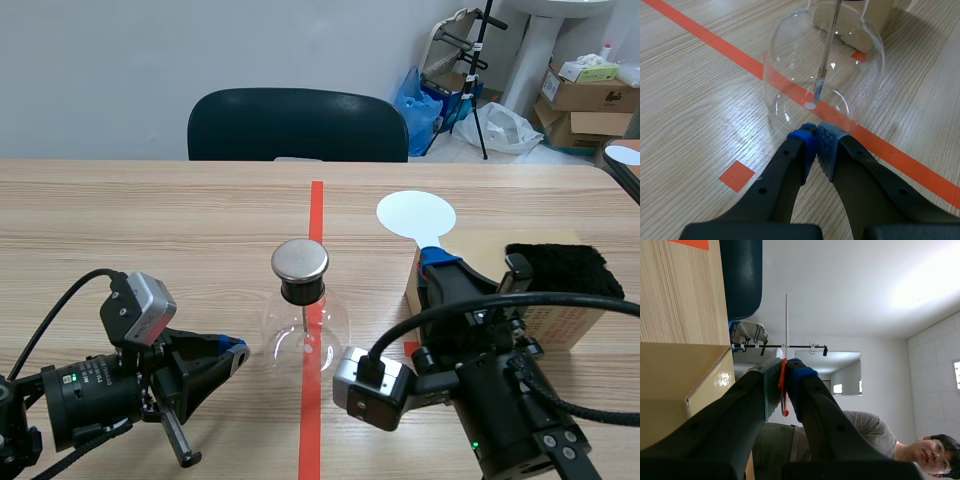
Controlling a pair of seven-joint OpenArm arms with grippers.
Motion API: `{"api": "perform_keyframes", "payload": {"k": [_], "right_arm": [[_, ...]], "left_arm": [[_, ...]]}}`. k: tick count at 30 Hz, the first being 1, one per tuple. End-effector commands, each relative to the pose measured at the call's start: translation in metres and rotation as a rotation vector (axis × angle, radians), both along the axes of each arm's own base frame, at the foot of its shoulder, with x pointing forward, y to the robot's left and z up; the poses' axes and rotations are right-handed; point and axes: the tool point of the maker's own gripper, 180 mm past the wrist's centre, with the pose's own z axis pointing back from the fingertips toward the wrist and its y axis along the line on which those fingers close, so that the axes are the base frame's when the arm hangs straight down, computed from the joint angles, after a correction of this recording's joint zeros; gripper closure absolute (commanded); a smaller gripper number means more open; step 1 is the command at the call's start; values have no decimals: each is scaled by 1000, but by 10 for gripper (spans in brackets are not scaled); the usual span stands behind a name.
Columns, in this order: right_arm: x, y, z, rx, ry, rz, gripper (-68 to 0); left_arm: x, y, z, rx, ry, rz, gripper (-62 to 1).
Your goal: Do the electroscope experiment
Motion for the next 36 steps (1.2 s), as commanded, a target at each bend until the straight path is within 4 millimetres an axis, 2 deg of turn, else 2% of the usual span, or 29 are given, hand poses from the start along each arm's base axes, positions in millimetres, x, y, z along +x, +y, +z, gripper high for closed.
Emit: {"api": "perform_keyframes", "payload": {"k": [1, 29, 36], "right_arm": [[4, -2, 8, -1, -36, 2, -11], [4, -2, 8, -1, -36, 3, -11], [-1, 13, 8, -8, -35, 86, -10]], "left_arm": [[3, -7, 11, -37, -24, -6, -32], [3, -7, 11, -37, -24, -6, -31], [3, -7, 11, -37, -24, -6, -31]]}}
